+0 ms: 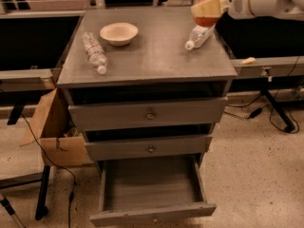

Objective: Place apple into bottom drawer

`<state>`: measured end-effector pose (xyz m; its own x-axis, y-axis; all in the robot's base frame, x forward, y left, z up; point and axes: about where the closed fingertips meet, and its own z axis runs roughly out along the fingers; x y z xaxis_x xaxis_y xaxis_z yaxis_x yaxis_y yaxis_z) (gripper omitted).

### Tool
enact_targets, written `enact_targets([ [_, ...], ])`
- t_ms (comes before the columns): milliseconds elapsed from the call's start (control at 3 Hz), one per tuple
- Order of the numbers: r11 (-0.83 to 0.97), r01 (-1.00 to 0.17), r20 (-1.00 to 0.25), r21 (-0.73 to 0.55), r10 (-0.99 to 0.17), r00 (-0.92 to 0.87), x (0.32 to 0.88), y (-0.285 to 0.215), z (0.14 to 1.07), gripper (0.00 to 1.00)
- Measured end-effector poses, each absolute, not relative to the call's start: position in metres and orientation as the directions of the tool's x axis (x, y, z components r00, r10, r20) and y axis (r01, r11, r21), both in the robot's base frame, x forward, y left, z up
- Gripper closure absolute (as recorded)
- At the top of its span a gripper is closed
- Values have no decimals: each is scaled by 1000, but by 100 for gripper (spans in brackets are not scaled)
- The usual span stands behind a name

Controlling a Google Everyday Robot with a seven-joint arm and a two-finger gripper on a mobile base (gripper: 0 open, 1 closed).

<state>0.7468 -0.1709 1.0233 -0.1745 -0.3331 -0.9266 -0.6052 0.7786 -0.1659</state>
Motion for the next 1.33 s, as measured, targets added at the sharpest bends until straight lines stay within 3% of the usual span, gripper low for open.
enact_targets([
  [333,790,-595,-921,-149,-330,-207,695,-227,1032,100],
  [1000,688,-721,-933,-82,-308,-188,615,-313,1000,100],
  [1333,579,-816,-908,3,-341,-245,596,-315,946,100],
])
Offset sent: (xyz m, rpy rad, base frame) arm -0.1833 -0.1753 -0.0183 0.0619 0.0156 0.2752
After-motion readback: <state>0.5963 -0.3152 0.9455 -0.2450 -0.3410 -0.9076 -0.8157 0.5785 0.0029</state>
